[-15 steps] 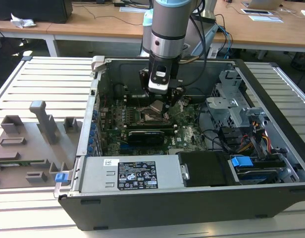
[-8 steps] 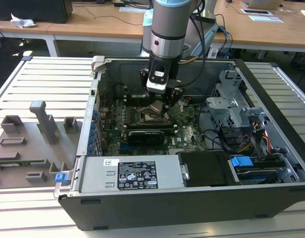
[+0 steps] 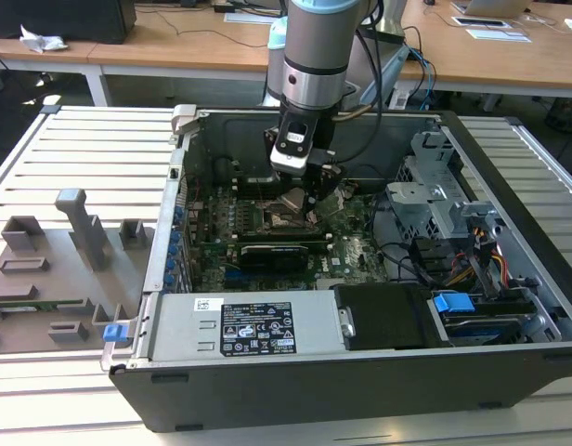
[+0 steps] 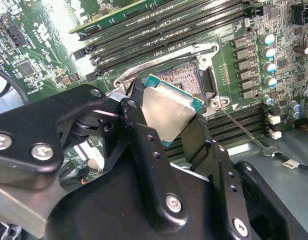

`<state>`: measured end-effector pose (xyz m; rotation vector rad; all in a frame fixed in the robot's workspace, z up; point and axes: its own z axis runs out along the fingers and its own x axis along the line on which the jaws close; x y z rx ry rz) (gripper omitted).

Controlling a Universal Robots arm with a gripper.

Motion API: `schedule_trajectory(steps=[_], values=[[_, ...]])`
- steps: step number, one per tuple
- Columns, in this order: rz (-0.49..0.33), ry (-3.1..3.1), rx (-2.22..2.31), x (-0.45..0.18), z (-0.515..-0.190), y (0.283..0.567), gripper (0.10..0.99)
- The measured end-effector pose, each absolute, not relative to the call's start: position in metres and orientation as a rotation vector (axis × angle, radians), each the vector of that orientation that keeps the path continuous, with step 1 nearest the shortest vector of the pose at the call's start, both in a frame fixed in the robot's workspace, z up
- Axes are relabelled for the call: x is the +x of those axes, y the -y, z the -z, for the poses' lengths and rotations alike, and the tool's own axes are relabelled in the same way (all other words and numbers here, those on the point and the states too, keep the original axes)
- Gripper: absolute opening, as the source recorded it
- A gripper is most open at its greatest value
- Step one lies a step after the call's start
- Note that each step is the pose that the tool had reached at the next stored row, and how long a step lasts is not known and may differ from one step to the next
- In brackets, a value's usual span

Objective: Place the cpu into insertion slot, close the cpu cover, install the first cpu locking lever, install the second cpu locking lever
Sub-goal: 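Place the cpu into insertion slot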

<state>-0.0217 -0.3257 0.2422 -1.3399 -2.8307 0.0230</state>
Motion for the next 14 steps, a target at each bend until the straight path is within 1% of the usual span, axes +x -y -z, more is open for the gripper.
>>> schedule_trajectory(steps=[6,14], values=[[-0.023,2.804,-1.394,-0.0217,-0.2422,0.3257,0.545],[-0.021,2.667,-1.639,-0.0217,-0.2421,0.3257,0.545]])
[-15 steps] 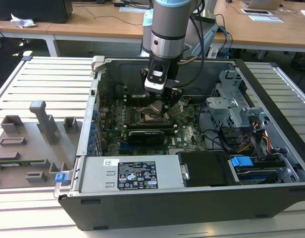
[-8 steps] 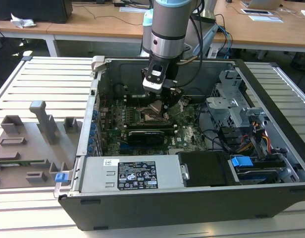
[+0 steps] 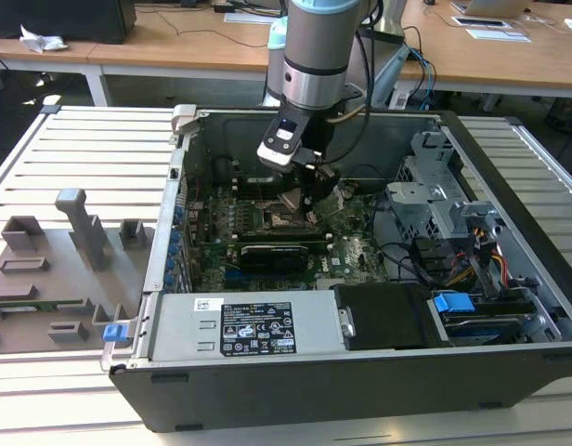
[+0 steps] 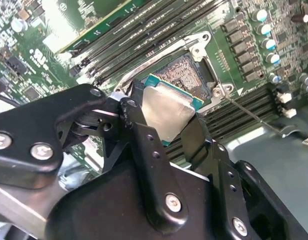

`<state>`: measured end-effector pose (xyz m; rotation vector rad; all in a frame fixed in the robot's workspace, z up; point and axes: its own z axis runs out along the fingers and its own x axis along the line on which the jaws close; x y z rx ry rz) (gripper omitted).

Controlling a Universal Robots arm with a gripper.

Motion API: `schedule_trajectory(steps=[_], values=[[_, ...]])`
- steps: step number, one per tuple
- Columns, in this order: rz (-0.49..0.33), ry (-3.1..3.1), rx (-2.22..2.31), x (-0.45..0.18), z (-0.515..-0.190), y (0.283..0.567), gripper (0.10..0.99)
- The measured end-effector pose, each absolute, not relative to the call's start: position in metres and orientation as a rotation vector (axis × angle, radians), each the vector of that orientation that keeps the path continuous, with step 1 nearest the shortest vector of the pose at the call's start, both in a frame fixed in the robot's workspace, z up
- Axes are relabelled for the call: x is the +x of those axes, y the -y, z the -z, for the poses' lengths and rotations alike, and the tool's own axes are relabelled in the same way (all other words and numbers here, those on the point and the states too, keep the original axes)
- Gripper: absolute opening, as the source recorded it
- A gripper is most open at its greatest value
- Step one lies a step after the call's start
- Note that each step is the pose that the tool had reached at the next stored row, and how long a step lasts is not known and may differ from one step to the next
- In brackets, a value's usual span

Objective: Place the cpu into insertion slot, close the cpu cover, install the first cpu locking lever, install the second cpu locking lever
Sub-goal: 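Place the cpu into insertion slot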

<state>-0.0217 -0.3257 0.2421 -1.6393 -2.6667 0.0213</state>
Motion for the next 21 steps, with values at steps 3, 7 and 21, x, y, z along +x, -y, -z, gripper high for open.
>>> schedule_trajectory(steps=[3,7,21], values=[[-0.021,2.626,-1.704,-0.0217,-0.2421,0.3257,0.545],[-0.02,2.584,-1.766,-0.0217,-0.242,0.3257,0.545],[-0.019,2.43,-1.971,-0.0217,-0.242,0.3257,0.545]])
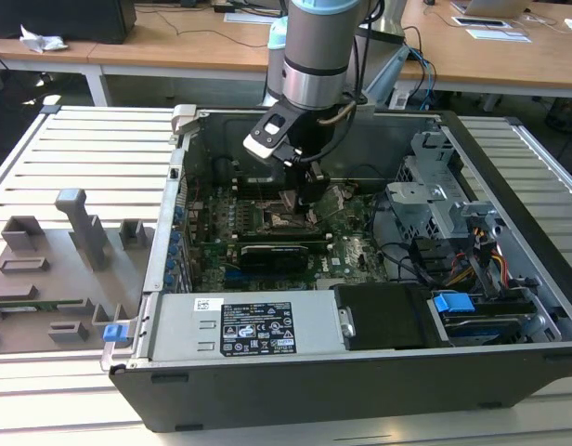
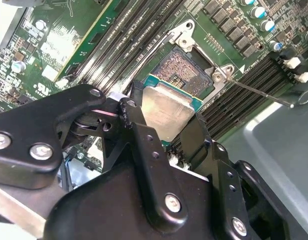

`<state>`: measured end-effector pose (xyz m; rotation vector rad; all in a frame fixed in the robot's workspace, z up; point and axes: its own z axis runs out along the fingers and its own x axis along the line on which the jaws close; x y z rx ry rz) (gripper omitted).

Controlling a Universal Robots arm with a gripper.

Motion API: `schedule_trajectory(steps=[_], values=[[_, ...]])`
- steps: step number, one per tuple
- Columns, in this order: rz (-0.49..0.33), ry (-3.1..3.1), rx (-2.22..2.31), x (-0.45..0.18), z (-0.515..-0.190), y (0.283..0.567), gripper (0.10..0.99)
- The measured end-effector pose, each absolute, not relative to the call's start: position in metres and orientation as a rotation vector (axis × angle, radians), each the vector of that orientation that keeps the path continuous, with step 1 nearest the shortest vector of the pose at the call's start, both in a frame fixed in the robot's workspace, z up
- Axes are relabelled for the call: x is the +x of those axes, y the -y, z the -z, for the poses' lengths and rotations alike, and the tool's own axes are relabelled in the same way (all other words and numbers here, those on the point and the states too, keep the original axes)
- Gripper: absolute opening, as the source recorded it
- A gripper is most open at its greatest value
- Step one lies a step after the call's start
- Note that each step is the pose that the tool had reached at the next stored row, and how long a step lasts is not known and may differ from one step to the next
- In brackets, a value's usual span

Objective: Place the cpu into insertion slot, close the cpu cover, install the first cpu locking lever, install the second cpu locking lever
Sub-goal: 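Place the cpu into insertion slot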

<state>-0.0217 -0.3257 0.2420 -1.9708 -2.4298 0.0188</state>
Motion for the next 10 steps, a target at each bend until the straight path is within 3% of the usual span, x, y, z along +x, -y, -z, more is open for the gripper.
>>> schedule_trajectory(steps=[10], values=[[-0.018,2.326,-2.091,-0.0217,-0.242,0.3257,0.545]])
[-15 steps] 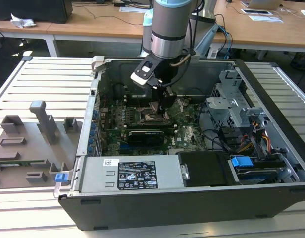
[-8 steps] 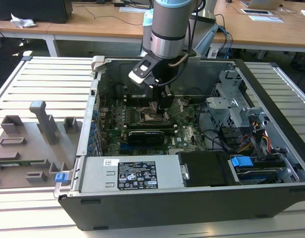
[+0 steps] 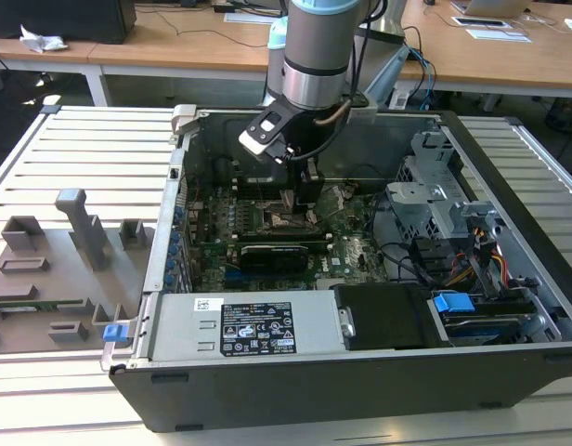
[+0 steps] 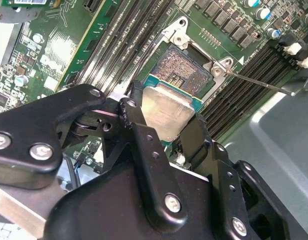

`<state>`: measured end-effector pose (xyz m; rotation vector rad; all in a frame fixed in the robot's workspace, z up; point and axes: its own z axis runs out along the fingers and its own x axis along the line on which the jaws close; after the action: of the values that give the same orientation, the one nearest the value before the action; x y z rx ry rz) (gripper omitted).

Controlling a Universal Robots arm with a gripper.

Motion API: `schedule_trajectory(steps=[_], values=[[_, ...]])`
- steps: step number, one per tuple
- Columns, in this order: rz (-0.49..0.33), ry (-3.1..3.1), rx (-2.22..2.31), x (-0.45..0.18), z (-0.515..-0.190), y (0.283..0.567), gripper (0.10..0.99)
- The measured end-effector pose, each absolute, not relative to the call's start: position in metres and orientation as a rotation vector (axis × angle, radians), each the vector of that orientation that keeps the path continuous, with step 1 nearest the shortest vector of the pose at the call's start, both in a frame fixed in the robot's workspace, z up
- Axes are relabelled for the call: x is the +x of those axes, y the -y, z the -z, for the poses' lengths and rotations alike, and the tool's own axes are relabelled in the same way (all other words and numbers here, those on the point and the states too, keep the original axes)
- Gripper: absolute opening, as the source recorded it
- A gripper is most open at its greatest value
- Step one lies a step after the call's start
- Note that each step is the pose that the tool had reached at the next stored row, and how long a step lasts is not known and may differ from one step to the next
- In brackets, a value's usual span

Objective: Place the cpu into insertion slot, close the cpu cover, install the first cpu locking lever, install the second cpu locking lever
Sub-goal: 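Place the cpu into insertion slot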

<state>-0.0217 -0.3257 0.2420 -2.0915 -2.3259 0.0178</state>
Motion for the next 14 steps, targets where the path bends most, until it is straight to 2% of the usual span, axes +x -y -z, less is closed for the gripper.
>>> schedule_trajectory(steps=[14], values=[[-0.017,2.224,-2.199,-0.0217,-0.242,0.3257,0.545]])
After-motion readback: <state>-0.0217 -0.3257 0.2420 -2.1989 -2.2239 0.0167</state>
